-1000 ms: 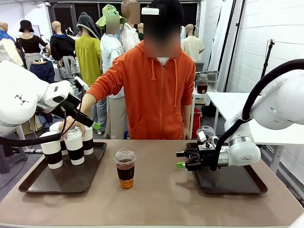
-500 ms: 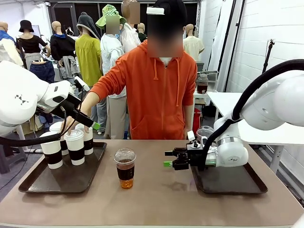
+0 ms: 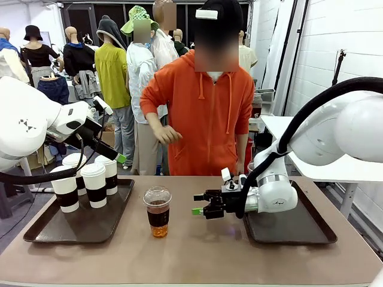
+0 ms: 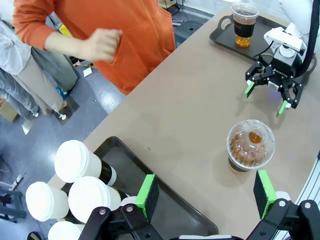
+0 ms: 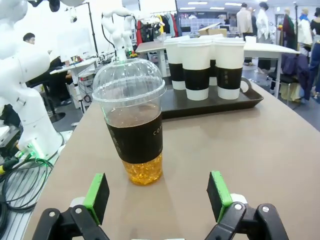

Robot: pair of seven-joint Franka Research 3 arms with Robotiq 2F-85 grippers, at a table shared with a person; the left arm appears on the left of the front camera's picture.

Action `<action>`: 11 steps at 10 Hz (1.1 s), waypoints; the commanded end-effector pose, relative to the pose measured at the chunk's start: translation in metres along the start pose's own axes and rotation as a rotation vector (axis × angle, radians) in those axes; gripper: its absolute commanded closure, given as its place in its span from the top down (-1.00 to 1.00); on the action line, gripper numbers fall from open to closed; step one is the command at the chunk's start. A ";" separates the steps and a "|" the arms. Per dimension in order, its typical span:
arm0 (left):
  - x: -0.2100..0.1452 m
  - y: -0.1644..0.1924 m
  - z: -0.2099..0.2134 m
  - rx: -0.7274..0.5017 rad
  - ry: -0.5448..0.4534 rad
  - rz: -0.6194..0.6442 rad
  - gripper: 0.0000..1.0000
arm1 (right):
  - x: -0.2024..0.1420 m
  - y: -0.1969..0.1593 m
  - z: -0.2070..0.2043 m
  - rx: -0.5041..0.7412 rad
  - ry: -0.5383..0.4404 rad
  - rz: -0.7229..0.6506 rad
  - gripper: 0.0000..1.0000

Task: Distribute the coffee onto the tray.
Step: Pick up another iced Americano from the middle of the table and place it on the right Handle tray.

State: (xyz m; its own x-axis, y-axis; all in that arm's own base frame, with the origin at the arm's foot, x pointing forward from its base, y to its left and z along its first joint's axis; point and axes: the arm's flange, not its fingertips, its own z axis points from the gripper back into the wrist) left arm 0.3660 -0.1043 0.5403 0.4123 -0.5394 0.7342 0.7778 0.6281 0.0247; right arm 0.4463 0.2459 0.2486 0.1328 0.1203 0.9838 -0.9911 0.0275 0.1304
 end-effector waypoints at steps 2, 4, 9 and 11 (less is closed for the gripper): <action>-0.002 0.001 -0.001 -0.016 -0.009 0.002 1.00 | -0.011 -0.009 -0.027 -0.014 0.006 0.039 1.00; -0.002 0.001 -0.001 -0.016 -0.009 0.002 1.00 | -0.014 -0.009 -0.043 0.008 0.008 0.041 1.00; -0.002 0.001 -0.001 -0.016 -0.009 0.002 1.00 | -0.016 -0.006 -0.071 0.042 0.003 0.045 1.00; -0.002 0.001 -0.001 -0.016 -0.009 0.002 1.00 | -0.018 -0.005 -0.079 0.055 0.002 0.042 1.00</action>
State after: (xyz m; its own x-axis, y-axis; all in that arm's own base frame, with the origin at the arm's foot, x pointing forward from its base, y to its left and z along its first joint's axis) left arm 0.3660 -0.1043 0.5403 0.4123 -0.5394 0.7342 0.7778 0.6281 0.0247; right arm 0.4476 0.3113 0.2267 0.1072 0.1335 0.9852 -0.9910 -0.0656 0.1167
